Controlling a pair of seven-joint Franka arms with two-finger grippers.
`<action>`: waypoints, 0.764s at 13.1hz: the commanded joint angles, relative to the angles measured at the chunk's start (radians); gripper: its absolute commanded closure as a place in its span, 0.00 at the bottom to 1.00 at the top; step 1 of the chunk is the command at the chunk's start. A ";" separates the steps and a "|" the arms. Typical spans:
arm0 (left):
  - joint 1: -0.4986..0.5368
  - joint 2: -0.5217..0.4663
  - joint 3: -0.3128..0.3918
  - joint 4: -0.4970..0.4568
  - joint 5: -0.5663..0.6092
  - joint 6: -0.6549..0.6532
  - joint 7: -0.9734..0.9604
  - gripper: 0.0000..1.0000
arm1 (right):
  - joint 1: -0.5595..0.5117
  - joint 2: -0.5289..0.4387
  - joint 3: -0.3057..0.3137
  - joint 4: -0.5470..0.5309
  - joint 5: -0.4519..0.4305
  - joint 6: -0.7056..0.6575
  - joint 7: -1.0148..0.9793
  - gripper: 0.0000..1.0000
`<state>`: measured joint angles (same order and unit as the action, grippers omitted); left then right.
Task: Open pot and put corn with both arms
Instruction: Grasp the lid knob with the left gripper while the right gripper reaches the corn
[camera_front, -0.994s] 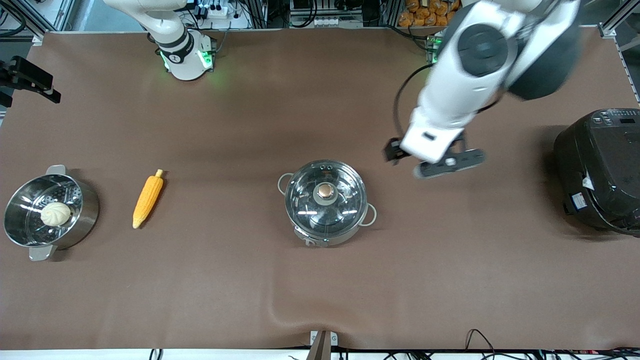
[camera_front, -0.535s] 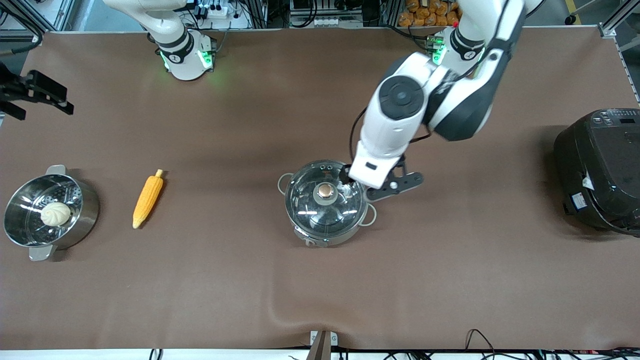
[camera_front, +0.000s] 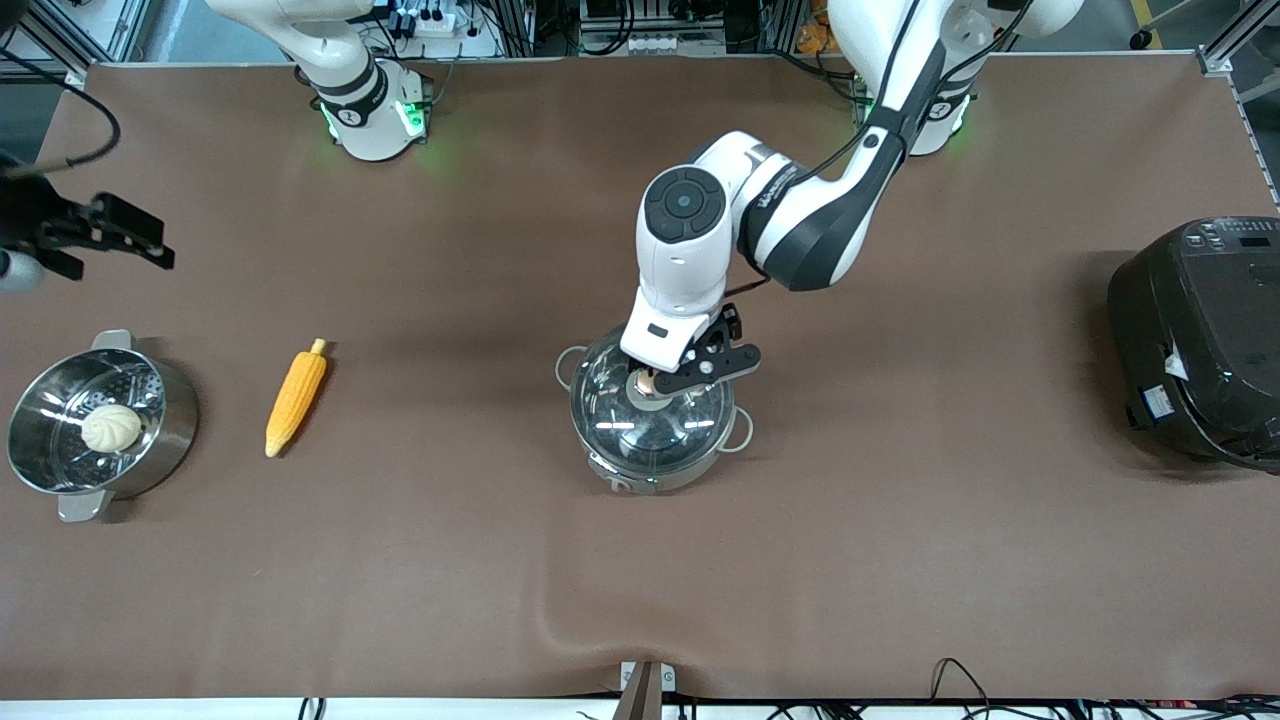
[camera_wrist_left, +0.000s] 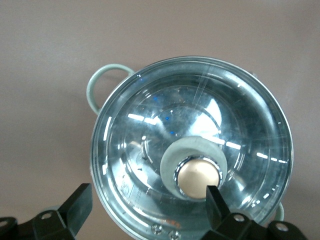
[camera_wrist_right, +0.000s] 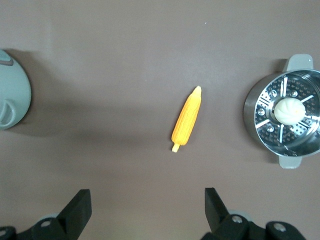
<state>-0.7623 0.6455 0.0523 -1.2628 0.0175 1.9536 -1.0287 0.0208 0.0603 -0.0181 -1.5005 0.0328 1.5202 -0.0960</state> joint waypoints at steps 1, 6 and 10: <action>-0.025 0.039 0.020 0.040 -0.005 0.042 -0.011 0.06 | -0.002 -0.019 -0.002 -0.206 -0.008 0.176 0.009 0.00; -0.037 0.065 0.029 0.053 -0.007 0.071 -0.011 0.08 | -0.055 0.001 -0.006 -0.583 -0.011 0.640 -0.004 0.00; -0.037 0.072 0.029 0.054 -0.005 0.103 -0.011 0.25 | -0.110 0.160 -0.006 -0.696 -0.010 0.871 0.045 0.00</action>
<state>-0.7849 0.6903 0.0623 -1.2491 0.0175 2.0496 -1.0287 -0.0512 0.1547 -0.0349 -2.1638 0.0307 2.3046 -0.0857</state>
